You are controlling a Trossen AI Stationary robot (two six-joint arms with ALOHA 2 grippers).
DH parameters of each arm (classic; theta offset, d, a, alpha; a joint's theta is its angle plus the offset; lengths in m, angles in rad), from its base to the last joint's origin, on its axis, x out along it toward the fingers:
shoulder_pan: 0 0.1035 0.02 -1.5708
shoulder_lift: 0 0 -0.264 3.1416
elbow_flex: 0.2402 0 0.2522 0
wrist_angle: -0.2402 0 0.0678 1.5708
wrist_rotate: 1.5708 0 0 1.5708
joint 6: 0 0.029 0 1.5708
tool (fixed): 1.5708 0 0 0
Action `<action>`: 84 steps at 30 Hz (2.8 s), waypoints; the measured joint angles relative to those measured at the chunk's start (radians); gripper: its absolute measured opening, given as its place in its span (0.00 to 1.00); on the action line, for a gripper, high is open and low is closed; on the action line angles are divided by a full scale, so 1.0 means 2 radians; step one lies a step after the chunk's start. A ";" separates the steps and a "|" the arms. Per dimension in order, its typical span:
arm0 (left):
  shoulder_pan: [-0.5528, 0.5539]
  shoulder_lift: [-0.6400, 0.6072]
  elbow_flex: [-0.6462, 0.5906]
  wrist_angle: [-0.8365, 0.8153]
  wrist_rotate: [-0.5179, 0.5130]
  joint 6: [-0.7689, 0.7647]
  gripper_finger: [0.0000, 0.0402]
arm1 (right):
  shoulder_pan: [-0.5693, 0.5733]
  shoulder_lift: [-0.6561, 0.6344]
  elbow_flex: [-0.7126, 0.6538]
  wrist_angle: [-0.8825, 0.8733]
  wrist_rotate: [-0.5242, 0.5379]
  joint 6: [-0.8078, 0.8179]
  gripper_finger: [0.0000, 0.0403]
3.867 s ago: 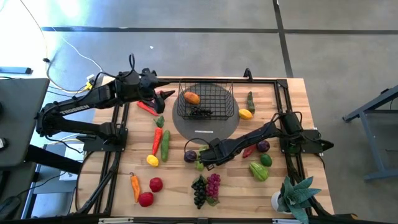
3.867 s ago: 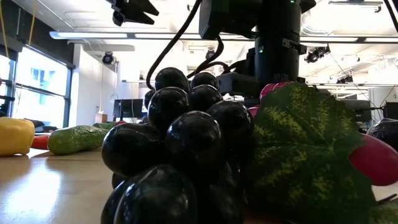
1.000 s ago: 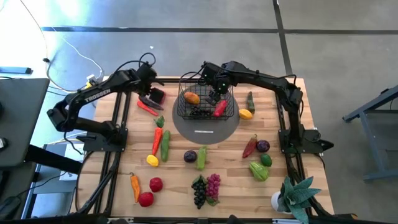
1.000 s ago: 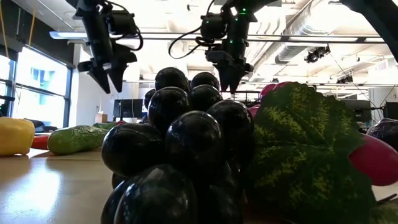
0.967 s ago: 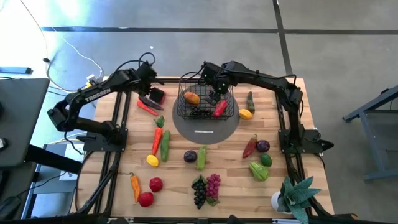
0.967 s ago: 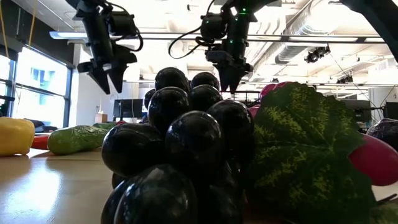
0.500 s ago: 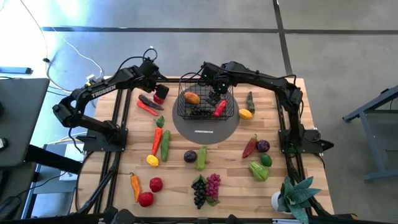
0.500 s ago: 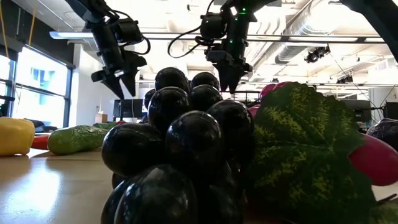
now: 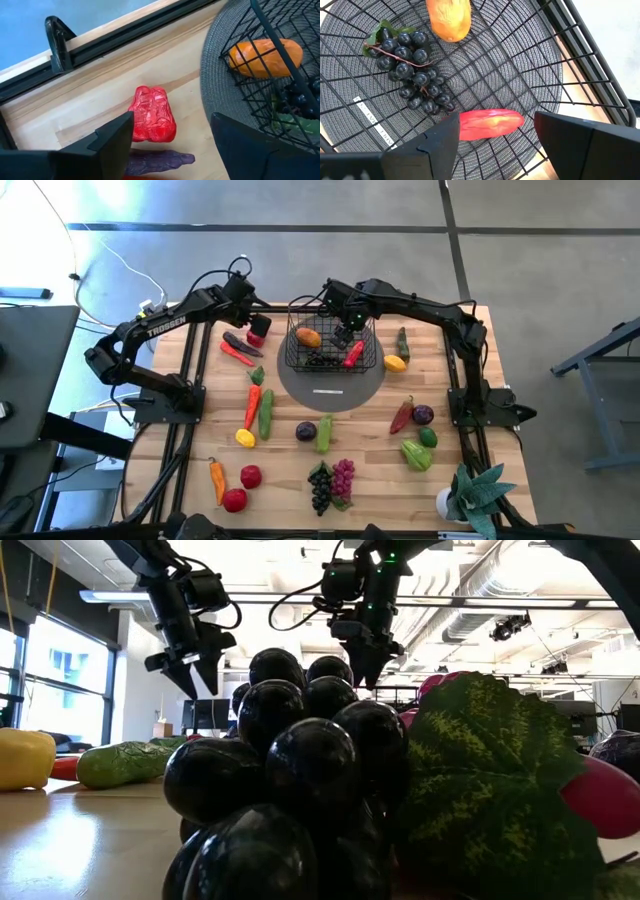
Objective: Build produce basket
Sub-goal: Put the red bell pepper into the black wire basket
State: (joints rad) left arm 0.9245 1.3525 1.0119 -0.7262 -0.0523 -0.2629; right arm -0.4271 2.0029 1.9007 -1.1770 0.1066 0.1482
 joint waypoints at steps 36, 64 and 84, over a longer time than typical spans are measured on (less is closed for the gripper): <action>-0.002 0.104 -0.012 -0.005 -0.014 -0.060 0.76 | 0.000 0.000 0.000 0.017 -0.001 -0.018 0.59; -0.002 0.177 -0.012 0.035 -0.067 -0.042 0.69 | 0.000 0.000 0.000 0.020 -0.001 0.004 0.59; -0.006 0.040 0.017 0.036 -0.041 -0.008 0.59 | 0.001 0.000 0.000 0.011 -0.005 0.050 0.59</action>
State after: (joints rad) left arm 0.9133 1.4326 1.0466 -0.6539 -0.1341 -0.2790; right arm -0.4248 2.0033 1.9007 -1.1554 0.0961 0.2474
